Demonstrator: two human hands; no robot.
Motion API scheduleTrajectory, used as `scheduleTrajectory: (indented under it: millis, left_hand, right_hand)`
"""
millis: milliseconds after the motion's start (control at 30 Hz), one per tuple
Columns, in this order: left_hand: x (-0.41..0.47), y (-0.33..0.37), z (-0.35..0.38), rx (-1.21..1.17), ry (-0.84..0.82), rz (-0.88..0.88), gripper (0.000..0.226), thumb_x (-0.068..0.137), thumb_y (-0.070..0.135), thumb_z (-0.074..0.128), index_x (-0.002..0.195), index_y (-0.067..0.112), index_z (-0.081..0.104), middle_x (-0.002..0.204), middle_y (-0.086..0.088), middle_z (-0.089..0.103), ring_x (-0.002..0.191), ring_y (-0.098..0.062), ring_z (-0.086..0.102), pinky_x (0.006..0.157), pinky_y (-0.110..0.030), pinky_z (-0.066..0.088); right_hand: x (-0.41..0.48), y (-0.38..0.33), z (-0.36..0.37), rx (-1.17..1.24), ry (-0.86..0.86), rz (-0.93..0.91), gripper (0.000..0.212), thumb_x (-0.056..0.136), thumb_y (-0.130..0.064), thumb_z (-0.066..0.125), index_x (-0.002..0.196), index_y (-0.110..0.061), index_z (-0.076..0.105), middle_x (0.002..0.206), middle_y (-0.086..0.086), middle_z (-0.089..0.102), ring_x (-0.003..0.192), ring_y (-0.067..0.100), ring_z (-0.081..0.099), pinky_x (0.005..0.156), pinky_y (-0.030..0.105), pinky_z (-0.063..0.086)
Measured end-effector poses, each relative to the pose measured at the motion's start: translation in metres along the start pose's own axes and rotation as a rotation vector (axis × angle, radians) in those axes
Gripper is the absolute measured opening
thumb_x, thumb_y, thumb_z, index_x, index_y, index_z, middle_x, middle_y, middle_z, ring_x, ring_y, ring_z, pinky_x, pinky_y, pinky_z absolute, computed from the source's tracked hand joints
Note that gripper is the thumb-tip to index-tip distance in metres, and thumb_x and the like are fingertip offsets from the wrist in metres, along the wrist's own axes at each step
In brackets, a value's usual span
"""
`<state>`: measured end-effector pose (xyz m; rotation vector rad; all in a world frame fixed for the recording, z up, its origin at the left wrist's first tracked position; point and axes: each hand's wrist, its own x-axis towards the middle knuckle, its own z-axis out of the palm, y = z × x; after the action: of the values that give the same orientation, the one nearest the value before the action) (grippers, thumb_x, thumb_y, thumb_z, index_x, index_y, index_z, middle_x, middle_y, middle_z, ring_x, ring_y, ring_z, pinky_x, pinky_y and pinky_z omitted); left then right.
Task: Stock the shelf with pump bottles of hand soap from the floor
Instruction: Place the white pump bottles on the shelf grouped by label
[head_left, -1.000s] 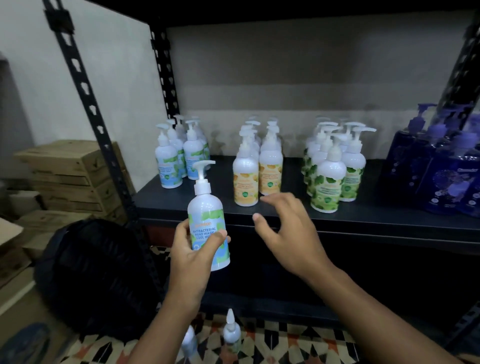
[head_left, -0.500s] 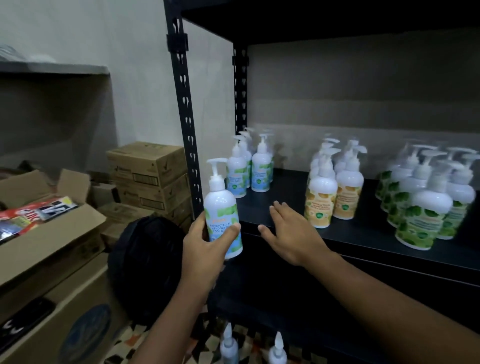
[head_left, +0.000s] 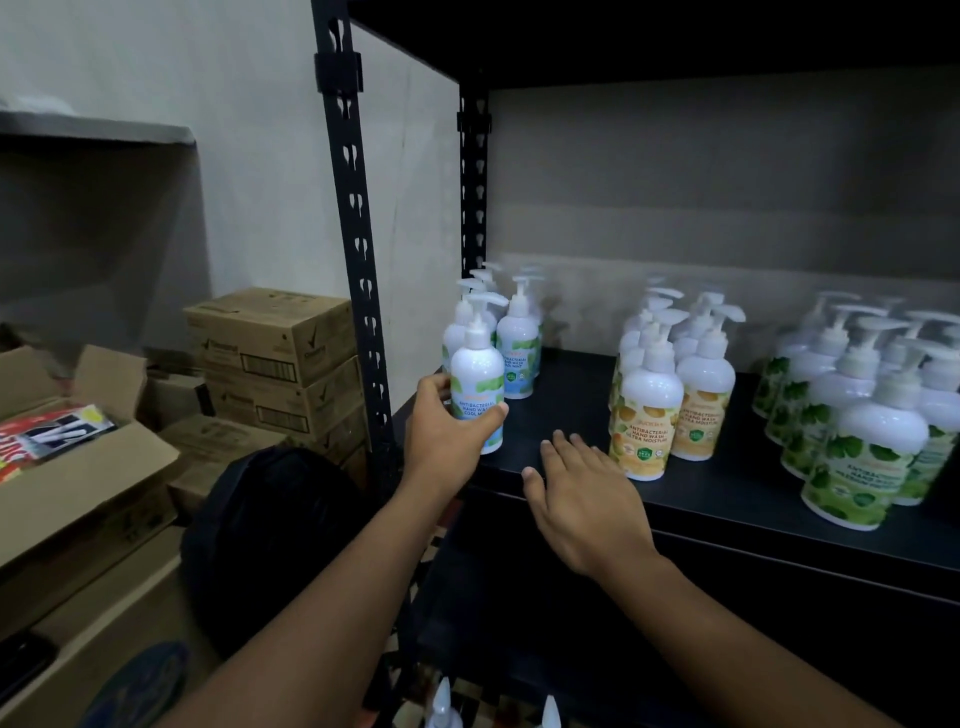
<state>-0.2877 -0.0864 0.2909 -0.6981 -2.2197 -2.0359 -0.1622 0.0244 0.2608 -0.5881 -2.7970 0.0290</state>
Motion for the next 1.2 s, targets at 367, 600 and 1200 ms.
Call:
scheduleTrajectory:
  millis: [367,600,1200]
  left_hand:
    - [-0.001,-0.018,0.002,0.216,0.012,0.015,0.066,0.063,0.033,0.092,0.114,0.019,0.052,0.115,0.003,0.059,0.100,-0.009,0.062,0.079,-0.020,0.051]
    - [0.016,-0.011,0.017,0.306,0.013,-0.041,0.052,0.067,0.032,0.092,0.101,0.017,0.055,0.096,0.007,0.063,0.085,-0.012,0.064,0.064,-0.020,0.048]
    - [0.032,-0.009,0.054,0.387,0.136,-0.102,0.039,0.075,0.038,0.085,0.097,0.019,0.059,0.104,-0.001,0.062,0.092,-0.022,0.064,0.070,-0.035,0.052]
  right_hand:
    - [0.001,0.000,0.002,0.006,0.000,0.004,0.062,0.107,-0.048,0.020,0.157,-0.013,0.030,0.165,0.006,0.026,0.153,0.020,0.020,0.124,0.035,0.013]
    - [0.002,-0.001,0.003,-0.004,0.011,0.004,0.066,0.104,-0.049,0.012,0.157,-0.014,0.030,0.165,0.006,0.026,0.153,0.020,0.021,0.124,0.035,0.013]
    - [0.003,-0.002,0.005,-0.011,0.028,0.005,0.072,0.098,-0.050,0.011,0.155,-0.012,0.035,0.163,0.008,0.031,0.151,0.021,0.025,0.123,0.036,0.017]
